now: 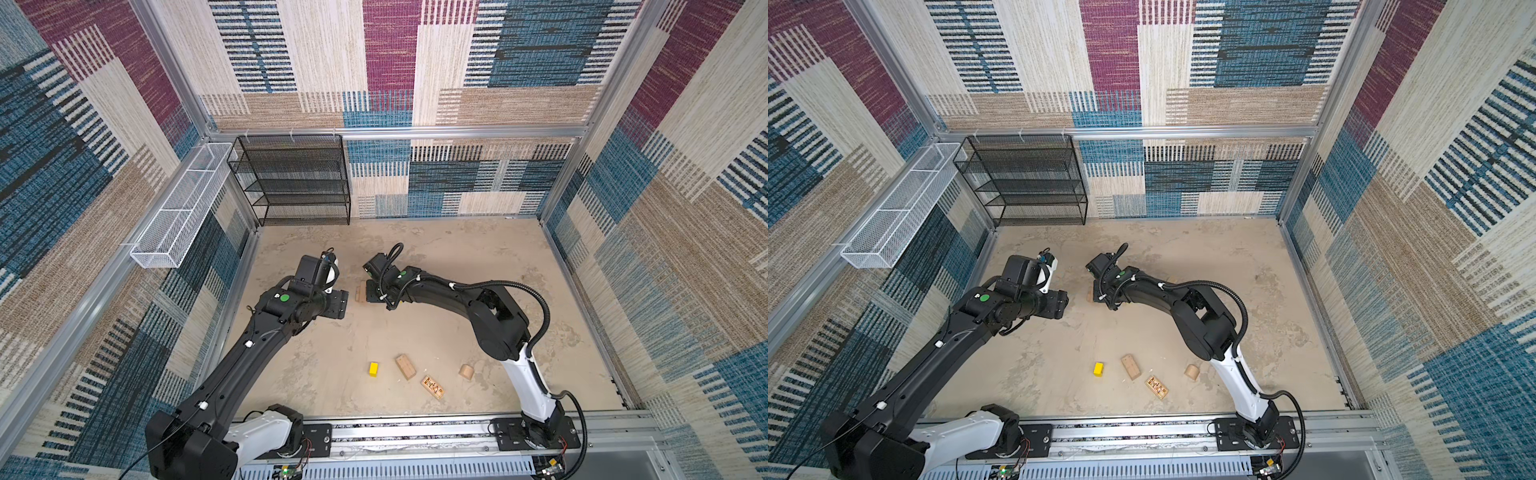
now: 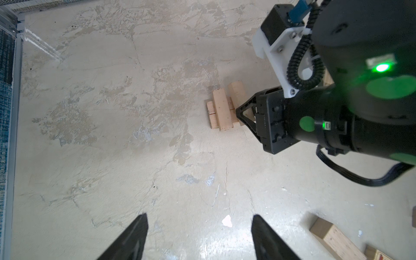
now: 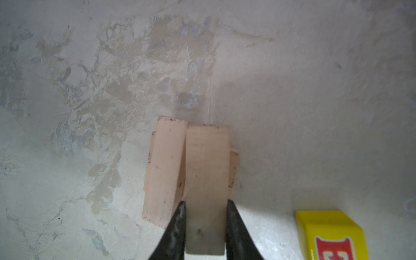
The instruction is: Build the wood block tower
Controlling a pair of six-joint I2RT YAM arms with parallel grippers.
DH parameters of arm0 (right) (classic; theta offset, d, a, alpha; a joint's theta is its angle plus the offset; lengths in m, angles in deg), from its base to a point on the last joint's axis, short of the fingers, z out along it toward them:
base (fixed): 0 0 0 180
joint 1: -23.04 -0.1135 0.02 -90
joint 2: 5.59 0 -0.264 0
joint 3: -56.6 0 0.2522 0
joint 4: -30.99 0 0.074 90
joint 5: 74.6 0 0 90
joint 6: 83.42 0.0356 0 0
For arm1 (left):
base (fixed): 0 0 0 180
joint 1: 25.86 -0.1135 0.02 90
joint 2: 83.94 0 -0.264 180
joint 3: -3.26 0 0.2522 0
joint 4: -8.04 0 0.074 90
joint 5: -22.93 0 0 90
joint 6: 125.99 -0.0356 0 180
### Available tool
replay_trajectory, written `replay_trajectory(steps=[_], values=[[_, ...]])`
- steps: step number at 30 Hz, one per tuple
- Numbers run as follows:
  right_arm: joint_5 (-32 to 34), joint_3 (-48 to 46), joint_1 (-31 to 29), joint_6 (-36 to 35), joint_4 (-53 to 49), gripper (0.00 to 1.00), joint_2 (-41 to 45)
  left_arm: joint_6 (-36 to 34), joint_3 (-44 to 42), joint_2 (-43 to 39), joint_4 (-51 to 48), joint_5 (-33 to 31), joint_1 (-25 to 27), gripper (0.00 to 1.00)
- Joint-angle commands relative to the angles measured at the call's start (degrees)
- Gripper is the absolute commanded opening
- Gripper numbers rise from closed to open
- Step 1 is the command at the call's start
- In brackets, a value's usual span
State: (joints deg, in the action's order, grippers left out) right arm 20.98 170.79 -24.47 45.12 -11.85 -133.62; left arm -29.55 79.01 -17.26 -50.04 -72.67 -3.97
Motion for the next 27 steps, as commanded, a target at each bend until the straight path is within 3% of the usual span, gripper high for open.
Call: replay_trajectory(steps=[1,8,27], values=[[0.3,0.7,0.0,0.7,-0.5,0.13,-0.1,0.1,0.0,-0.3,0.3,-0.2,-0.1,0.77],[-1.0,1.2,0.1,0.4,-0.8,0.28,-0.1,0.0,0.0,-0.4,0.3,-0.6,-0.1,0.77],[-1.5,1.3,0.1,-0.2,-1.3,0.33,-0.4,0.1,0.1,-0.5,0.4,-1.2,-0.1,0.78]])
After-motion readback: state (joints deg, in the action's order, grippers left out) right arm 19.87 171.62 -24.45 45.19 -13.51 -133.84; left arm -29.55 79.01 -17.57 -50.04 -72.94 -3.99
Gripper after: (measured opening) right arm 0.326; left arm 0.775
